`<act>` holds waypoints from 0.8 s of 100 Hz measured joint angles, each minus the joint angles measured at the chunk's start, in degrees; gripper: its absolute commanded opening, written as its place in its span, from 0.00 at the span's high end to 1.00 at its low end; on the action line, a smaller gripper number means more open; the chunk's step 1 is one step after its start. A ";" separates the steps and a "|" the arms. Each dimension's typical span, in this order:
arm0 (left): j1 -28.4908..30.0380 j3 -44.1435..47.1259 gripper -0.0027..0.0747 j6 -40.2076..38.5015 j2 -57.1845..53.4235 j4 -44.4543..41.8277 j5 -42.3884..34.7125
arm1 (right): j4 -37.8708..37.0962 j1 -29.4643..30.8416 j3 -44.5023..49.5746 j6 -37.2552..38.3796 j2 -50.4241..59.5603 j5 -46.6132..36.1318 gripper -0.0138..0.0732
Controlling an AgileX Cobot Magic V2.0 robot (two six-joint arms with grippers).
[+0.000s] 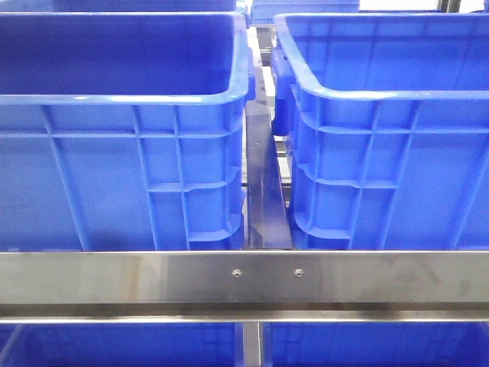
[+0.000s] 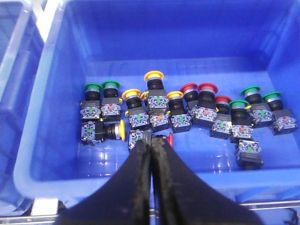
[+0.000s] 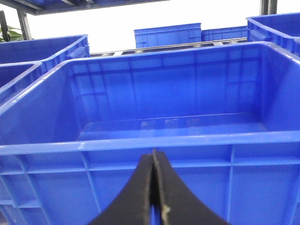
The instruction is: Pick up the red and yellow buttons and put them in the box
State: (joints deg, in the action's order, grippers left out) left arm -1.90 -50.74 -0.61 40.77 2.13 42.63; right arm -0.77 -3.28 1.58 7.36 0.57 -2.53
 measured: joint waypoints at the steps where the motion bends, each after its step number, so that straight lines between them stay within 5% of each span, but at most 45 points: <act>1: 0.00 -0.21 0.99 0.00 0.67 0.00 0.11 | 0.00 0.00 0.00 0.00 0.00 0.00 0.97; 31: 0.00 -3.49 0.96 0.00 9.46 0.12 0.61 | 0.00 0.00 0.00 0.00 0.00 0.00 0.97; 40: 0.00 -3.49 0.81 0.00 10.77 0.23 0.72 | 0.00 0.00 0.00 0.00 0.00 0.00 0.97; 60: 0.00 -3.49 0.26 0.00 12.24 0.23 0.92 | 0.00 0.00 0.00 0.00 0.00 0.00 0.97; 80: 0.00 -3.49 0.22 0.08 12.63 1.16 0.82 | 0.00 0.00 0.00 0.00 0.00 0.00 0.97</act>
State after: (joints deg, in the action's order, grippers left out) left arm -1.90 -54.23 -0.53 53.40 3.30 43.45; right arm -0.77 -3.28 1.58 7.36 0.57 -2.53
